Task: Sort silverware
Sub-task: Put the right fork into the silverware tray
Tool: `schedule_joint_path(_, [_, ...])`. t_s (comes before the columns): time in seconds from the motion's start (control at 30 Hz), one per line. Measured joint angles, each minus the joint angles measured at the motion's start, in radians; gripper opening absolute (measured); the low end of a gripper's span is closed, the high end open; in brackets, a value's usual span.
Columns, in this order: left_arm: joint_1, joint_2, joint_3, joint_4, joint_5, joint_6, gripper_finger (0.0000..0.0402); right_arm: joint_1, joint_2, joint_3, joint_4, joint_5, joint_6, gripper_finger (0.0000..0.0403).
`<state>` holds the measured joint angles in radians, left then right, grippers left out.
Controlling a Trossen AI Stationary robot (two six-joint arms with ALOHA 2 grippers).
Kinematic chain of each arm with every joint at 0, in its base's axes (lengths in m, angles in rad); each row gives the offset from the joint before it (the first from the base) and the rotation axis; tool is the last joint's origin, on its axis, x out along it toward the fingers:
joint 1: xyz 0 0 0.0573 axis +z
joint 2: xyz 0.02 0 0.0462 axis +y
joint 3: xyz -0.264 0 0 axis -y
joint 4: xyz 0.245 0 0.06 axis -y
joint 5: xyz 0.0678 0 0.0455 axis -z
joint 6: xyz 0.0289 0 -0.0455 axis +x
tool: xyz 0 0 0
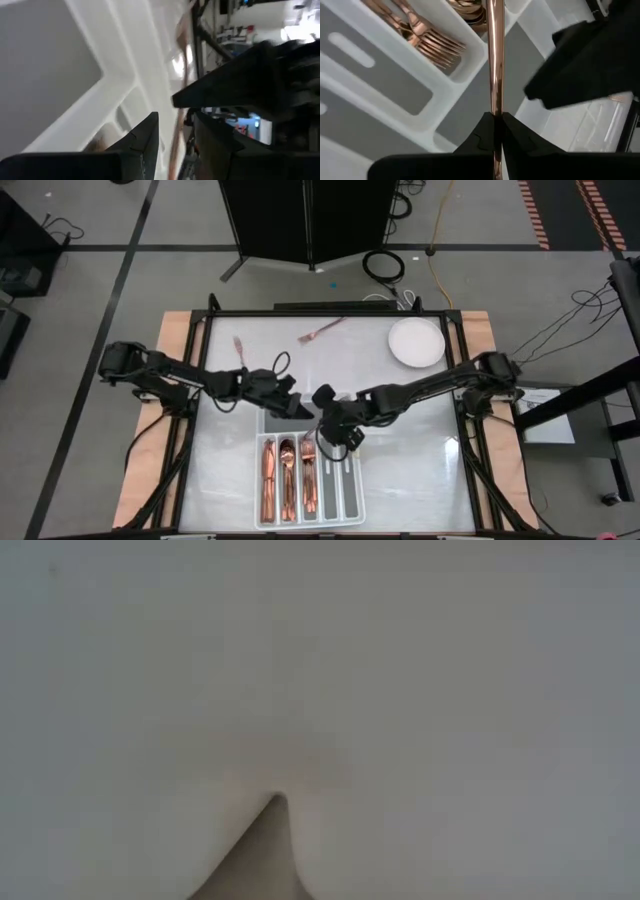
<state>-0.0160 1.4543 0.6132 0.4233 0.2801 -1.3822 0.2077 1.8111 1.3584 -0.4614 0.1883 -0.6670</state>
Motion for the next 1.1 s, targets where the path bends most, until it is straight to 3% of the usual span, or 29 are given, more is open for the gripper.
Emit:
schedule_joint_path(0.67, [-0.086,0.01,0.0,-0.013,-0.023,0.06,0.0123,-0.01,0.015,0.014,0.09,-0.013,-0.004,0.0004])
schedule_joint_path(0.77, [-0.086,0.01,0.0,-0.012,-0.023,0.06,0.012,-0.013,0.015,0.014,0.096,-0.059,-0.003,0.0004])
schedule_joint_path(0.87, [-0.086,0.01,0.0,-0.009,-0.023,0.061,0.0091,-0.013,0.015,0.014,0.095,-0.058,0.003,0.0004])
schedule_joint_path(1.0, [-0.086,0.009,0.001,-0.003,-0.023,0.087,0.0017,-0.013,0.016,0.014,0.095,-0.057,0.0,0.0004])
schedule_joint_path(1.1, [-0.086,0.009,0.001,-0.003,-0.023,0.091,0.001,-0.013,0.016,0.013,0.104,-0.057,0.0,0.0005])
